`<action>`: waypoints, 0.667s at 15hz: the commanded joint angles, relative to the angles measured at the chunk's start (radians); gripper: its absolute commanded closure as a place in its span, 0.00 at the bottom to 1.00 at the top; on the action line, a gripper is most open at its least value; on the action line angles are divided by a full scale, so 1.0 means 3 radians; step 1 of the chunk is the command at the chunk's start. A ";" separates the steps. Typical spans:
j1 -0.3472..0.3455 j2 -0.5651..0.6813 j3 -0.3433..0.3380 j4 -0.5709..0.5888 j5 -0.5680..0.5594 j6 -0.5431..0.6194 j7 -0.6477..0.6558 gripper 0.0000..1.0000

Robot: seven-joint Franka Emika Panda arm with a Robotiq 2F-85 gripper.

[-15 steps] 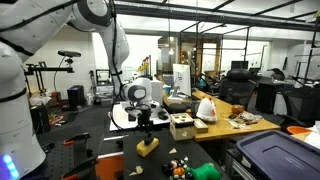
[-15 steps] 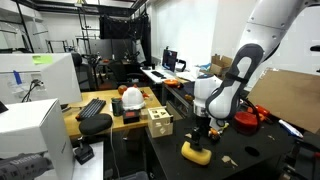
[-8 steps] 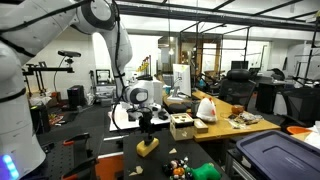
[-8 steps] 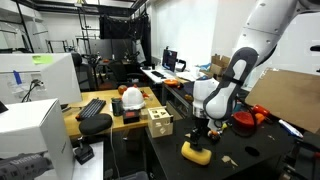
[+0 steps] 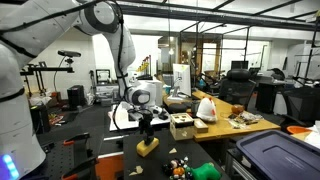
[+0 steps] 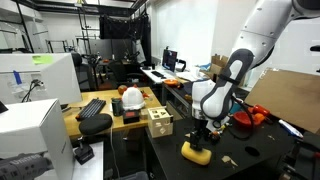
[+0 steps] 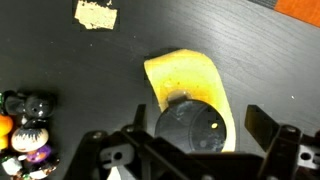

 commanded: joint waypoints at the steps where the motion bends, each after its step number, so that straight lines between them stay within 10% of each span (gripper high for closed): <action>1: 0.0038 0.0095 0.0000 0.0101 0.0018 -0.0084 -0.0052 0.00; 10: 0.0193 0.0250 -0.0056 0.0241 -0.0031 -0.0025 -0.0025 0.00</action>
